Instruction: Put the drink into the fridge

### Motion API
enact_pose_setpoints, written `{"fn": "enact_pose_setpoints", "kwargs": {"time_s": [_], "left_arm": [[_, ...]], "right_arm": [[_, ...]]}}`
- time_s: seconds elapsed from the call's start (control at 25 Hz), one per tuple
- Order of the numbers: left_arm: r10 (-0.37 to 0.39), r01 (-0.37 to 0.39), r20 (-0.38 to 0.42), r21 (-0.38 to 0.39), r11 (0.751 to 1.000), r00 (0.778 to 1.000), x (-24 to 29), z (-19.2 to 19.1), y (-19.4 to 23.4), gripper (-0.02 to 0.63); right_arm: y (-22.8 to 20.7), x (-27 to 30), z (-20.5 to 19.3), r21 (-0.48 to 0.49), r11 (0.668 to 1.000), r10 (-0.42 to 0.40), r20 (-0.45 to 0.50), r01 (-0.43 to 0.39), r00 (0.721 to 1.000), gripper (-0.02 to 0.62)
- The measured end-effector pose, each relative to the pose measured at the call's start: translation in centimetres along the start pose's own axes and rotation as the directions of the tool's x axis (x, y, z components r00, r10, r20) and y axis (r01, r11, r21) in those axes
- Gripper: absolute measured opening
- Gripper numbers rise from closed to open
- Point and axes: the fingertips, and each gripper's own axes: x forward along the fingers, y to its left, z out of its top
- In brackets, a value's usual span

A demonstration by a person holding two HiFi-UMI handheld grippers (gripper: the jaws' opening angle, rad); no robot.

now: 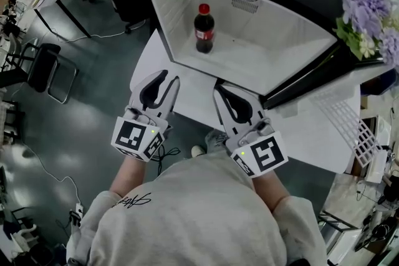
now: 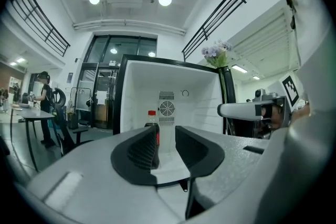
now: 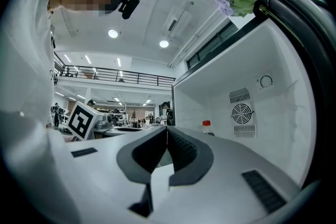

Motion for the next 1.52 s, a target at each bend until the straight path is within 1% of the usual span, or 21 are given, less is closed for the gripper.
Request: {"fn": "enact_pose_setpoints", "kwargs": {"time_s": [0.28,0.6,1.16,1.52], "left_arm": [[0.021,-0.021,-0.001,0.015,1.000,1.000,-0.54,0.24,0.25,0.047],[0.035,-0.036,0.004,0.017,0.999,0.999,-0.85,0.50,0.29,0.006],[0.037,-0.037,-0.001,0.009,0.999,0.999,-0.66,0.27,0.37,0.005],[0.035,-0.035,-0.004,0.009,0.999,0.999,-0.64,0.01,0.51,0.003]], "right_arm": [[0.30,0.23,0.27,0.000,1.000,0.012,0.006,-0.012,1.000,0.012],[0.34,0.23,0.17,-0.001,1.000,0.017,0.004,-0.017,1.000,0.012],[0.05,0.40,-0.08,0.001,1.000,0.016,0.003,-0.016,1.000,0.012],[0.20,0.63,0.14,-0.016,1.000,0.020,0.003,-0.020,1.000,0.012]]}}
